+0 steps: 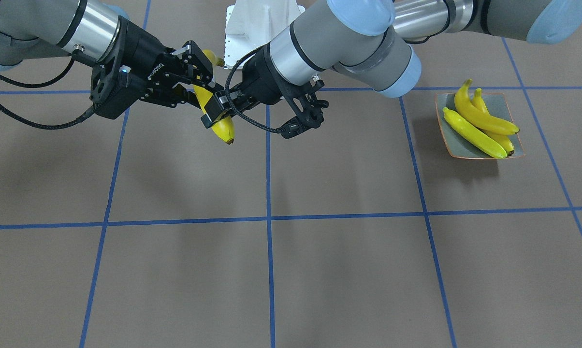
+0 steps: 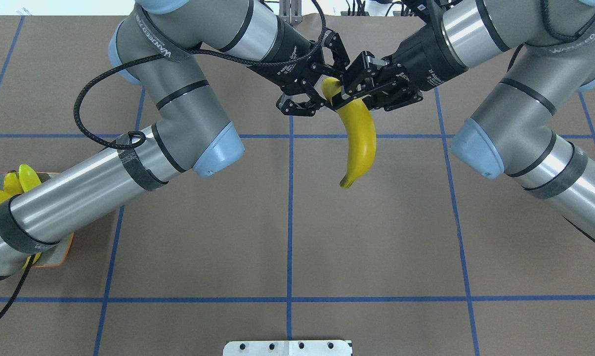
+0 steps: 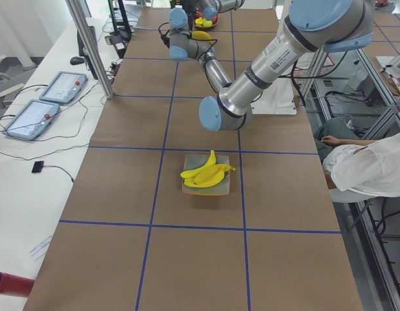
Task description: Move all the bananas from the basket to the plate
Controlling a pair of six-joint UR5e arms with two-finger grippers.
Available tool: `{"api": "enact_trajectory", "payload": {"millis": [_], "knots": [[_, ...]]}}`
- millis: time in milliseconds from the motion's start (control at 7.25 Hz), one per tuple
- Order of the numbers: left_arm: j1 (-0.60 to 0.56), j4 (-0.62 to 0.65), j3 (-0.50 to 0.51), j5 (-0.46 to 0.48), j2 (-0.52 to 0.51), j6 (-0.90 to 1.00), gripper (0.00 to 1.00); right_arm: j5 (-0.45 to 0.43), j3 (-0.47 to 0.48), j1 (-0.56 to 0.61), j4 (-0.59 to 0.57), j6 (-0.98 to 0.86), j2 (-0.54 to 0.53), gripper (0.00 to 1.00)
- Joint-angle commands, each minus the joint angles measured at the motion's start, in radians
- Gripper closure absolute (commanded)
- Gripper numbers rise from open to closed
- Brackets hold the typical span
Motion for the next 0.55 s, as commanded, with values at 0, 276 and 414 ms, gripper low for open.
{"api": "enact_trajectory", "payload": {"millis": [0, 276, 414], "knots": [[0.0, -0.004, -0.004, 0.0, 0.0, -0.019, 1.0, -0.035, -0.012, 0.0, 0.075, 0.04, -0.001, 0.0], [0.0, -0.004, -0.004, 0.001, 0.003, -0.021, 1.0, -0.035, -0.01, 0.001, 0.086, 0.077, -0.001, 0.0], [-0.003, -0.004, -0.005, 0.001, 0.006, -0.021, 1.0, -0.032, -0.008, 0.009, 0.147, 0.104, -0.03, 0.0]]}}
